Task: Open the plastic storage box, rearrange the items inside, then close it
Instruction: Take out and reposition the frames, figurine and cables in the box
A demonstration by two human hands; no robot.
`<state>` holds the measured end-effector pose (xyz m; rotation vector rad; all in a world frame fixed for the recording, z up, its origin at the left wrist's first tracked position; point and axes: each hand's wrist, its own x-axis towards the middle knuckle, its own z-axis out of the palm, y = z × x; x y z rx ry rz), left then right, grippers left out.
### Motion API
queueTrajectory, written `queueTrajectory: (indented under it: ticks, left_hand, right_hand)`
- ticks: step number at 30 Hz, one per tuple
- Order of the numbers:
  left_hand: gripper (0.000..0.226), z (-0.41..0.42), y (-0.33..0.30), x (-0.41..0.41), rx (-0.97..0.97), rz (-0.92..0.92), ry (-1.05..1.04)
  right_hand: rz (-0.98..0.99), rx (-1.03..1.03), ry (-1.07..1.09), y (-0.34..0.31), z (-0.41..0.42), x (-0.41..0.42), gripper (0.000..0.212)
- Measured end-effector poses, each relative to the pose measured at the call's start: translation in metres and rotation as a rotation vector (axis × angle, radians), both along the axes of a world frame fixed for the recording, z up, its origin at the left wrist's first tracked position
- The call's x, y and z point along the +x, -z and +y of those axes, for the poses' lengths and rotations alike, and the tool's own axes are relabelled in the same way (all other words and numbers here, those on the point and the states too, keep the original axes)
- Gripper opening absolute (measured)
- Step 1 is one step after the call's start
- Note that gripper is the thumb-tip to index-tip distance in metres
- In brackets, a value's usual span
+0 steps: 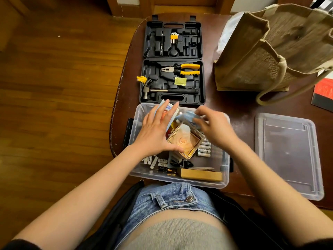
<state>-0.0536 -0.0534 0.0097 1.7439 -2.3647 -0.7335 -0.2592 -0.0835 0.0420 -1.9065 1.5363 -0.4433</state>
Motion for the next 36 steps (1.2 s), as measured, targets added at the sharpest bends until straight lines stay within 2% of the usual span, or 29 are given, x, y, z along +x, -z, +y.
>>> queueTrajectory:
  ticks: [7, 10, 13, 18, 20, 22, 27, 30, 32, 33, 36]
  left_hand:
    - [0.108, -0.002, -0.001, 0.006, -0.148, -0.087, 0.183]
    - [0.111, -0.01, 0.0, 0.005, -0.249, -0.135, 0.3]
    - [0.109, -0.018, 0.001, 0.004, -0.244, -0.152, 0.395]
    - [0.1, -0.024, 0.003, 0.014, -0.23, -0.137, 0.436]
    - [0.101, -0.025, 0.003, 0.015, -0.229, -0.167, 0.453]
    - [0.101, -0.025, 0.002, 0.013, -0.212, -0.178, 0.452]
    - [0.097, -0.026, 0.001, 0.009, -0.222, -0.174, 0.459]
    - [0.096, -0.027, 0.002, 0.011, -0.209, -0.141, 0.446]
    - [0.095, -0.028, 0.002, 0.013, -0.191, -0.13, 0.441]
    - [0.093, -0.029, 0.002, 0.014, -0.182, -0.12, 0.442]
    - [0.09, -0.03, 0.002, 0.017, -0.181, -0.091, 0.452]
  right_hand:
    - [-0.176, 0.125, 0.024, 0.009, -0.014, 0.005, 0.006]
    - [-0.073, 0.049, 0.007, 0.008, -0.013, 0.004, 0.009]
    - [-0.022, 0.055, 0.016, 0.007, -0.011, 0.002, 0.012]
    - [-0.128, 0.017, 0.18, 0.004, 0.002, -0.01, 0.013]
    - [-0.145, 0.087, 0.147, 0.008, 0.01, -0.015, 0.011]
    - [-0.096, 0.147, 0.105, 0.015, 0.016, -0.017, 0.01]
    - [0.084, 0.076, 0.282, 0.025, 0.013, -0.021, 0.019]
    - [-0.081, -0.01, 0.314, 0.011, 0.017, -0.018, 0.01]
    - [-0.221, -0.051, 0.183, -0.007, 0.026, -0.011, 0.011]
    - [-0.249, -0.007, 0.057, -0.014, 0.031, -0.006, 0.011]
    - [-0.103, 0.204, -0.271, -0.023, 0.044, 0.004, 0.013]
